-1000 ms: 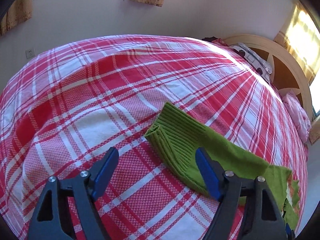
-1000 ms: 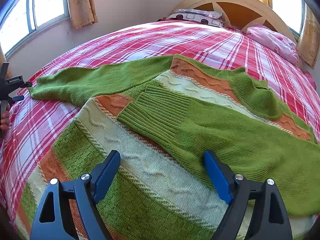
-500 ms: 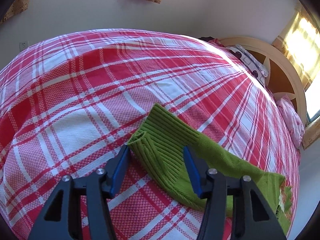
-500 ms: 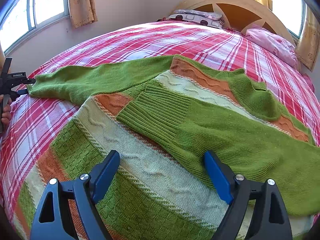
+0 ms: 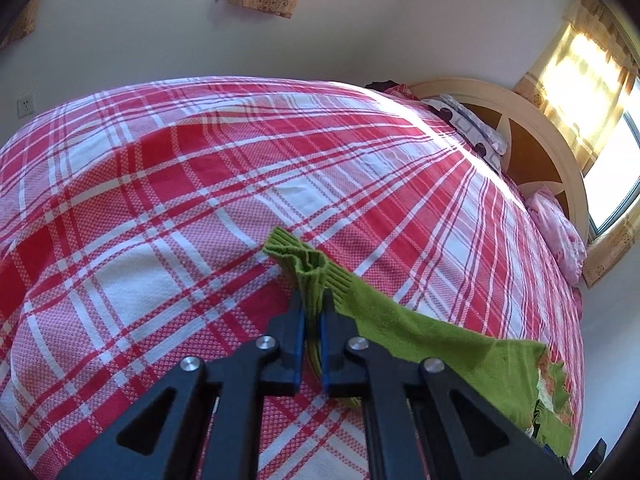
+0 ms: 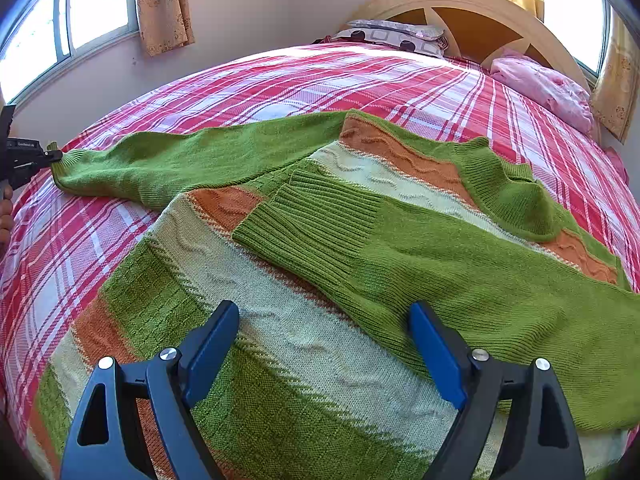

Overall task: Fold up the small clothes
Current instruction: 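Lift the cuff with the left gripper and carry it across the sweater body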

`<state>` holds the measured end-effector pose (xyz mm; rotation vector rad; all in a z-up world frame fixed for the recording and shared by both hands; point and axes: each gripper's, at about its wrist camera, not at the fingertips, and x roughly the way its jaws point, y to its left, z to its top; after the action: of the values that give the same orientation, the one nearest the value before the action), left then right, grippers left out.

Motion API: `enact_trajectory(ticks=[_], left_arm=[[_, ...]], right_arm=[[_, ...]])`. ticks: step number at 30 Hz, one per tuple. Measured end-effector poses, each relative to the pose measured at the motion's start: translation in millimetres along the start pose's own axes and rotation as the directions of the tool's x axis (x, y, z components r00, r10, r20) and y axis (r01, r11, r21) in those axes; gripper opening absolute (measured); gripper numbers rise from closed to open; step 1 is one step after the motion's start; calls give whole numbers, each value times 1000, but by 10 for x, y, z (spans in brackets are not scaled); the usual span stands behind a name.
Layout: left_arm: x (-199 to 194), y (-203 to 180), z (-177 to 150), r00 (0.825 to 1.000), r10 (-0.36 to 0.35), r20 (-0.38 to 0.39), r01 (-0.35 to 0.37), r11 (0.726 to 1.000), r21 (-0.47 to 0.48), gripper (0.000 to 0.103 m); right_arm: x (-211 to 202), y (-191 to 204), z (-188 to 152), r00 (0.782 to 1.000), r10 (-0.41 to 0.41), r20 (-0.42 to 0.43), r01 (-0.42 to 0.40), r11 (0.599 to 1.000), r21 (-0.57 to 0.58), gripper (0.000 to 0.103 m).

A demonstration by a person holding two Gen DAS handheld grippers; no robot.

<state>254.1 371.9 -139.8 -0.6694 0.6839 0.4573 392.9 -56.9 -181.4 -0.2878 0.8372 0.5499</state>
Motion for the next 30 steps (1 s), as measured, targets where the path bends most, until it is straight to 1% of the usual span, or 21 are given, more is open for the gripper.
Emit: enact_trajectory(ticks=[4, 9, 10, 12, 15, 18, 21, 24, 26, 27, 30], left_arm=[[-89, -147, 36, 999, -26, 24, 25, 999, 37, 6], [-240, -337, 89, 995, -89, 49, 86, 994, 60, 6], [-273, -372, 91, 993, -104, 51, 101, 993, 62, 6], [-331, -461, 103, 990, -134, 51, 130, 989, 67, 6], [-433, -586, 132, 983, -175, 52, 171, 982, 77, 6], [-550, -695, 169, 976, -205, 73, 199, 976, 89, 6], [-633, -803, 208, 968, -234, 86, 226, 969, 96, 6], [-699, -925, 239, 961, -260, 90, 250, 962, 106, 6], [-745, -992, 257, 954, -286, 89, 277, 956, 98, 6], [-771, -1030, 262, 951, -295, 89, 287, 953, 96, 6], [-864, -1201, 275, 940, -328, 97, 317, 942, 111, 6]], right_arm=[[1, 1, 0, 1000, 1, 0, -1, 1000, 1, 88], [-8, -9, 9, 1000, 6, -1, -6, 1000, 6, 88], [-22, -22, 14, 1000, 14, 2, -14, 1000, 10, 88], [-83, -96, 49, 998, 57, 18, -58, 997, 45, 88], [-286, -282, 109, 994, 70, 79, -80, 989, 124, 88], [-475, -466, 129, 991, 84, 108, -103, 976, 192, 88], [-699, -631, 83, 989, 59, 137, -91, 966, 244, 88], [-936, -801, -31, 984, 51, 172, -102, 947, 303, 88], [-1076, -900, -126, 982, 34, 185, -95, 939, 331, 88], [-1145, -938, -177, 977, 68, 203, -132, 937, 324, 88], [-1336, -1053, -318, 974, 33, 223, -109, 935, 337, 88]])
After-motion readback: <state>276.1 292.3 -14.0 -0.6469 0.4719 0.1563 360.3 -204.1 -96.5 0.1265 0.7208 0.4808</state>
